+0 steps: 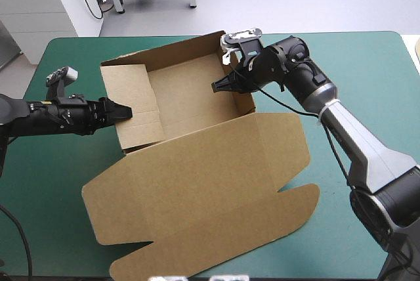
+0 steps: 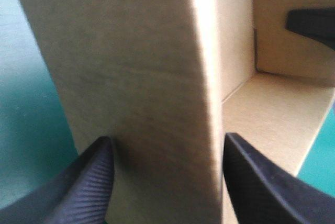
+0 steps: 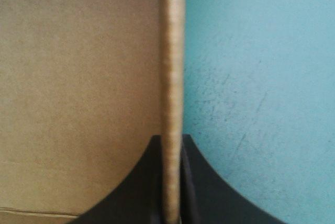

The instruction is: Fold the box

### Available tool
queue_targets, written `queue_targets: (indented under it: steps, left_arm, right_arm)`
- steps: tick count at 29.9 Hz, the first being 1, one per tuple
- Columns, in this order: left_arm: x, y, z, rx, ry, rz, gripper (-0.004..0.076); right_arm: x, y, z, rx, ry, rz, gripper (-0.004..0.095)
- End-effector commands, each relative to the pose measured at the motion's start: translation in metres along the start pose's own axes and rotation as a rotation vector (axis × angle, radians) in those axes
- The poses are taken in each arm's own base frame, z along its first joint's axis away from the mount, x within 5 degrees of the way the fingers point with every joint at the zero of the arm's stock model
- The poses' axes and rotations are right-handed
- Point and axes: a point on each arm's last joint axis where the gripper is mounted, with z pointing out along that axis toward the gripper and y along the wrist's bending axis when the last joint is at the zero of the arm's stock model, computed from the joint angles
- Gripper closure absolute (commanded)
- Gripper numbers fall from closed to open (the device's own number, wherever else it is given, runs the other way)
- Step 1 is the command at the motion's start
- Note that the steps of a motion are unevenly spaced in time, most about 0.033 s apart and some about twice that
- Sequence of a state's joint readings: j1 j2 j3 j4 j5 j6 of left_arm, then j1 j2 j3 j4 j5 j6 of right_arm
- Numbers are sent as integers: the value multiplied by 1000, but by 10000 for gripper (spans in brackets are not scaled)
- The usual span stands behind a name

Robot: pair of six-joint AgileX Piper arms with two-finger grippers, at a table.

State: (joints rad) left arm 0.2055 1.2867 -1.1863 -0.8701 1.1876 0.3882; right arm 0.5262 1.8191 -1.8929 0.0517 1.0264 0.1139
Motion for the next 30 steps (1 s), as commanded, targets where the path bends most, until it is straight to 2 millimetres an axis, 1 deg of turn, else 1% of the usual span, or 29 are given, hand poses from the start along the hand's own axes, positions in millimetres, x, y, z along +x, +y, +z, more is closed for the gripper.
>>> queue_targets:
  steps: [1,4,7,9,11,13,15,19,22,23,25,27,30]
  left_arm:
    - [-3,-10,-7,-49,-52,-21,316]
    - [-2,-9,-3,-117,-53,-11,318]
    - [-4,-11,1,-145,-83,-12,321]
    - [-5,-12,3,-161,-96,-19,353]
    - [-5,-14,5,-176,-102,-14,438]
    - [-5,-17,8,-171,-101,-4,563]
    - [-4,-22,12,-160,-107,18,736]
    - [-7,-38,20,-127,-155,80,731]
    - [-12,-56,27,-131,-181,187,731]
    - [-15,-62,31,-144,-184,230,731]
    - [-21,-72,37,-162,-181,251,731]
    - [-29,-79,47,-185,-160,272,731]
    - [-38,-84,70,-207,-88,308,731]
  right_arm:
    - [-13,18,-34,-58,-151,39,927]
    - [-11,29,-34,-76,-151,20,927]
    - [-8,38,-34,-79,-143,-10,927]
    - [-7,44,-34,-85,-142,-25,927]
    - [-7,46,-34,-85,-142,-31,927]
    - [-7,46,-34,-79,-144,-44,927]
    - [-7,44,-34,-59,-145,-56,927]
    - [-7,43,-34,-56,-143,-53,927]
    - [-7,34,-33,-20,-129,-55,928]
    - [-6,27,-33,8,-108,-51,927]
    - [-3,18,-33,51,-65,-43,928]
    - [1,4,-32,107,-4,-34,928]
    - [5,-15,-33,164,59,-3,928]
